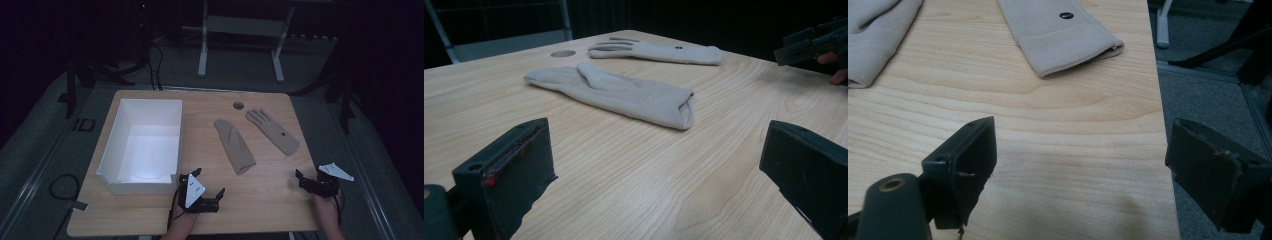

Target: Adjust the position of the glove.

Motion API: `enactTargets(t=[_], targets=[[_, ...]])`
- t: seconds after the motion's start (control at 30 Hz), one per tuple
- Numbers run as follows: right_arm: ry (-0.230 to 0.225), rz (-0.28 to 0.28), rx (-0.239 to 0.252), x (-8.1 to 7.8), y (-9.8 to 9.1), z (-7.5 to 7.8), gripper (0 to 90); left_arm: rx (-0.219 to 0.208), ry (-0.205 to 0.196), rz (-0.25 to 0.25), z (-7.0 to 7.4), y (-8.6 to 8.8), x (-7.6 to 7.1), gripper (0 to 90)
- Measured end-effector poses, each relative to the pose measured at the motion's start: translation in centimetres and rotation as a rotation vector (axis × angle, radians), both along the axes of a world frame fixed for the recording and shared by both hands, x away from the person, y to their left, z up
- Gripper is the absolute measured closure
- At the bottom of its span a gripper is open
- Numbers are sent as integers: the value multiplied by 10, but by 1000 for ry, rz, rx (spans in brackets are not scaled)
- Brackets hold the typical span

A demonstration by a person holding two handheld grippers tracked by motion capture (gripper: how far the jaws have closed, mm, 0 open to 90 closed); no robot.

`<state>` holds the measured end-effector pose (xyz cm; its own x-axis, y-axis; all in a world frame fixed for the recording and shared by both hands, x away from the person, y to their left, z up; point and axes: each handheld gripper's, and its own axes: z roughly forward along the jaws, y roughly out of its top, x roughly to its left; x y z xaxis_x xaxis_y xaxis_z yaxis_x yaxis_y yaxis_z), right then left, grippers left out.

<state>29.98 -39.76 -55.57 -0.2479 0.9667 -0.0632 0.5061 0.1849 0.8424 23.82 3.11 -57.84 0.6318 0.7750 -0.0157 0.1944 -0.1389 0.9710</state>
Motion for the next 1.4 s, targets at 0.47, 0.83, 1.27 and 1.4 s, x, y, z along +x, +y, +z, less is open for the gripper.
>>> enactTargets(t=[0.47, 0.83, 1.27, 1.4], targets=[[84, -4, -12, 1, 1, 7, 124, 3, 11, 5, 0, 0, 1, 12], [70, 10, 68, 14, 11, 45, 118, 34, -13, 6, 0, -3, -2, 11], [-24, 122, 55, 34, 40, 95, 196, 38, -20, 4, 0, -4, -3, 11], [-46, 168, 55, 39, 56, 102, 197, 24, -14, 2, 0, -2, -2, 11]])
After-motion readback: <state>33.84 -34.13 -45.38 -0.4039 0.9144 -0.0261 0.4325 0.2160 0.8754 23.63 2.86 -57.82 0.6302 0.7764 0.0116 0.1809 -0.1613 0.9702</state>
